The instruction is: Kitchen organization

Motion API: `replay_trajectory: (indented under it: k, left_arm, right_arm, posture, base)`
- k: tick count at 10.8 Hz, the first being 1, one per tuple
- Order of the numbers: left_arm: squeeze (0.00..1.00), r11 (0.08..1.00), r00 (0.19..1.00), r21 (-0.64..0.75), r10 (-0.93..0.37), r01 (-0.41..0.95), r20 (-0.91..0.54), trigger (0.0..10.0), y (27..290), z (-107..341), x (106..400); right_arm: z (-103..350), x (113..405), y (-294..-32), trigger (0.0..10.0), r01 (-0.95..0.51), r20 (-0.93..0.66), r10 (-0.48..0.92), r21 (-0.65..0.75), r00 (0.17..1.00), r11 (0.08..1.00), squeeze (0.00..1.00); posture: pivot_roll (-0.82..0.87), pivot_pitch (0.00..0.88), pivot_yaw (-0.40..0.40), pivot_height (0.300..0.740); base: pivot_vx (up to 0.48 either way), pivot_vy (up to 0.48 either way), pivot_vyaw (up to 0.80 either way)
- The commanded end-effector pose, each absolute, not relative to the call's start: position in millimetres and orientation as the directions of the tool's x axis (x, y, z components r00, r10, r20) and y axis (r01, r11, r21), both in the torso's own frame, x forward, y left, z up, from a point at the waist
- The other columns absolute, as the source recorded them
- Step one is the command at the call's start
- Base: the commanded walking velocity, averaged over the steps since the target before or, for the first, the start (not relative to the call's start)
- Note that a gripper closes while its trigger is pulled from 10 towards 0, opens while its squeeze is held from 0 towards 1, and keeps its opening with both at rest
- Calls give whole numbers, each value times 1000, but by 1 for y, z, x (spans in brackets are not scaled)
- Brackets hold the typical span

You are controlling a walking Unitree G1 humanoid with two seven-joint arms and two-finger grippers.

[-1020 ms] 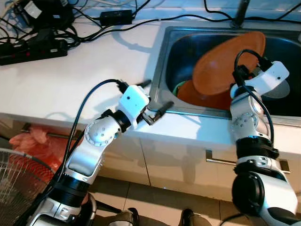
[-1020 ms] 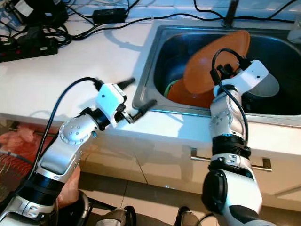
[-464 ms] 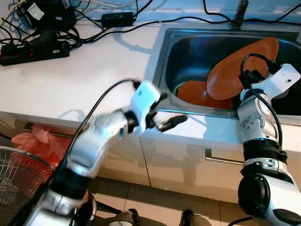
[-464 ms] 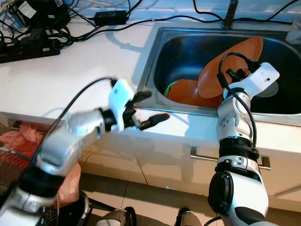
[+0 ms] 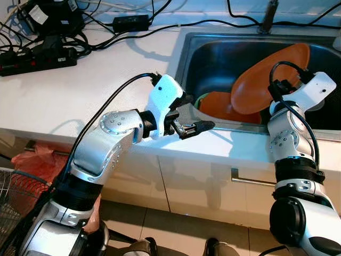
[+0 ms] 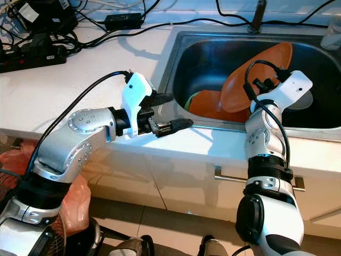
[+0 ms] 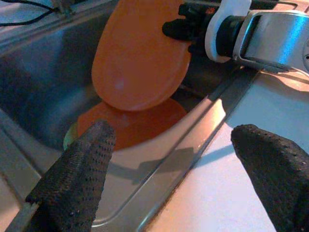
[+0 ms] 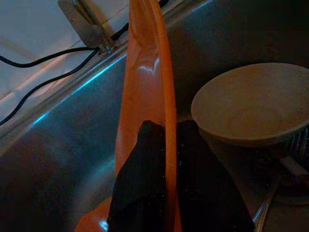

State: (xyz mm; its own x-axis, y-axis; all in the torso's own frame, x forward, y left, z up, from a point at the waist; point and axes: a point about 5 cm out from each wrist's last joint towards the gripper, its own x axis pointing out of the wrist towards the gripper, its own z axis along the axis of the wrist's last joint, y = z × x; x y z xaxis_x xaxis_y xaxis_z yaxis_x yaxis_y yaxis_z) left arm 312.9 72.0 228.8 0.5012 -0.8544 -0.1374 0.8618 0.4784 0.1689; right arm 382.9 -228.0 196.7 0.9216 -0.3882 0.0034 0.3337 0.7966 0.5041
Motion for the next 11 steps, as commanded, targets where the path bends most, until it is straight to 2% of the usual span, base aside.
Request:
replay_trajectory:
  k: [1, 8, 11]
  left_arm:
    - [0, 481, 505, 169, -849, 860, -152, 10000, 76, 230, 314]
    - [0, 504, 524, 151, -834, 851, -173, 10000, 78, 227, 316]
    - [0, 507, 526, 143, -835, 850, -165, 10000, 76, 227, 317]
  right_arm:
    - [175, 380, -222, 10000, 351, -76, -362, 497, 929, 794, 1000]
    - [179, 378, -234, 10000, 419, -87, -435, 486, 896, 767, 1000]
    - [194, 379, -227, 10000, 376, 0, -416, 429, 909, 821, 1000]
  posture:
    - [18, 151, 116, 740]
    - [21, 147, 116, 740]
    - [17, 142, 112, 740]
  base:
    - [0, 0, 0]
    - [0, 0, 0]
    - [0, 0, 0]
